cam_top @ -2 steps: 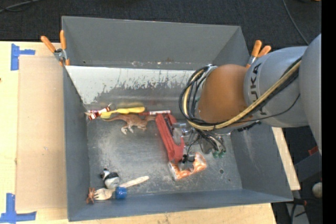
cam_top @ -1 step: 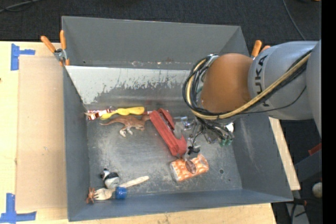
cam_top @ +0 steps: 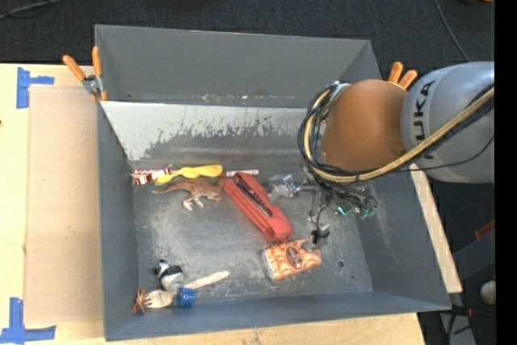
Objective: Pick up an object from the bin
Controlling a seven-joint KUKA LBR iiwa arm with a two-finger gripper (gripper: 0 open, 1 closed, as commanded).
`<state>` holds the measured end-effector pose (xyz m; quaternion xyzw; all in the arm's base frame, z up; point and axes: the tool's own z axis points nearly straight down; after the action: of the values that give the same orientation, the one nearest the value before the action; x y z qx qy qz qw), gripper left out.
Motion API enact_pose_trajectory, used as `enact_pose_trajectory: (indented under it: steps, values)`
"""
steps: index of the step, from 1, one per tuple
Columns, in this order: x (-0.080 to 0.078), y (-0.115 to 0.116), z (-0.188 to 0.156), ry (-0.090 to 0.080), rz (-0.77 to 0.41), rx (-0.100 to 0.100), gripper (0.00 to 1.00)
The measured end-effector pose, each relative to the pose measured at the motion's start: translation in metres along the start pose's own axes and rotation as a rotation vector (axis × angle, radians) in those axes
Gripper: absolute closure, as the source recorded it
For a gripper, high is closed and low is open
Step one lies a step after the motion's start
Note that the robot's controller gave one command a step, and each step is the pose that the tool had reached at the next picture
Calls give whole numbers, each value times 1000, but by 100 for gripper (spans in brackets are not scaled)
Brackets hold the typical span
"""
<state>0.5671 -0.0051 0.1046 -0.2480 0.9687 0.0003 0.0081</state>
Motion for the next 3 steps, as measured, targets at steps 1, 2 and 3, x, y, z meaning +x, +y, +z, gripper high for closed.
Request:
enact_pose_trajectory:
  steps: [1, 2, 3]
  values:
    - [7, -7, -4, -4, -92, -2, 0]
    - [5, 5, 3, -5, -34, 0, 0]
    - [0, 6, -1, -5, -19, -2, 0]
